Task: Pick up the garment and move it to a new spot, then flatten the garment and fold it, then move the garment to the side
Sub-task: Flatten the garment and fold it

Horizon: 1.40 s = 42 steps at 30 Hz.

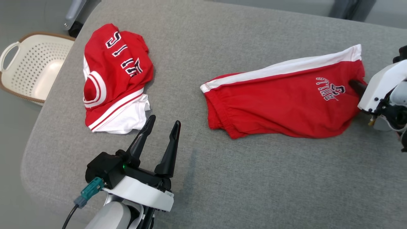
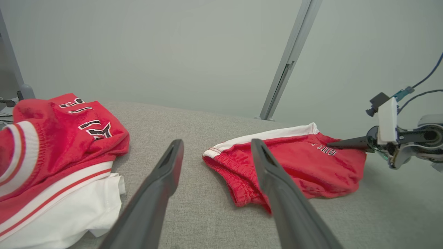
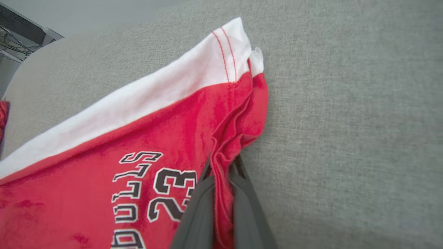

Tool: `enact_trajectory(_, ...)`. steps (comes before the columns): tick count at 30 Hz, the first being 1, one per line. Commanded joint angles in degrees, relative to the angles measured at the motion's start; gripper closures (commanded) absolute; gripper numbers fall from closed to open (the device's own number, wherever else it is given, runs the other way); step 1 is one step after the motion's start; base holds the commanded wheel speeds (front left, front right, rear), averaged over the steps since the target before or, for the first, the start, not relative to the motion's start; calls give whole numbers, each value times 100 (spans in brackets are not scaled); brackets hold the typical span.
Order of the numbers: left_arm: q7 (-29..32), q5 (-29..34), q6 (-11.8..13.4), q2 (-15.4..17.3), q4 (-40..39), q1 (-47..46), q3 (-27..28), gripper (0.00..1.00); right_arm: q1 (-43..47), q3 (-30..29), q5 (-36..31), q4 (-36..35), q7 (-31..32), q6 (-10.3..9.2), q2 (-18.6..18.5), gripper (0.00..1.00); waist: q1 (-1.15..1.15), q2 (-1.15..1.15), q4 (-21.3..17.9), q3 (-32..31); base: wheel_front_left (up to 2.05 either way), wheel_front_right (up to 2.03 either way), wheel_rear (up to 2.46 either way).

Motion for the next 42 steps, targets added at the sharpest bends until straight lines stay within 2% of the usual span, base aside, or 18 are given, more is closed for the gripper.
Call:
enact_trajectory(1,-1,57,-31,23,41,89,22,0,163,-37,85,-92,-120,1,-24,100,0,0,-158,-156,0,0,0)
enact_trajectory(3,-1,70,-31,31,61,103,21,0,236,-61,125,-158,-184,1,-31,100,0,0,-222,-215,0,0,0)
enact_trajectory(11,41,39,-12,142,151,229,16,0,836,-137,352,-781,-642,1,-128,100,0,0,-902,-639,0,0,0)
enact_trajectory(23,51,-64,103,215,121,502,105,0,1752,-174,579,-1378,-1204,1,-544,100,0,0,-1642,-1085,0,0,0)
enact_trajectory(31,37,-72,102,159,149,578,82,0,1919,-119,542,-1403,-1298,1,-856,100,0,0,-1807,-1262,0,0,0)
enact_trajectory(35,38,-92,61,161,200,599,52,0,1782,-81,468,-1437,-1377,2,-814,100,0,0,-1781,-1329,0,0,0)
enact_trajectory(42,77,-106,59,211,278,679,-4,0,1556,47,287,-2012,-1613,2,-691,100,0,0,-1590,-1461,0,0,0)
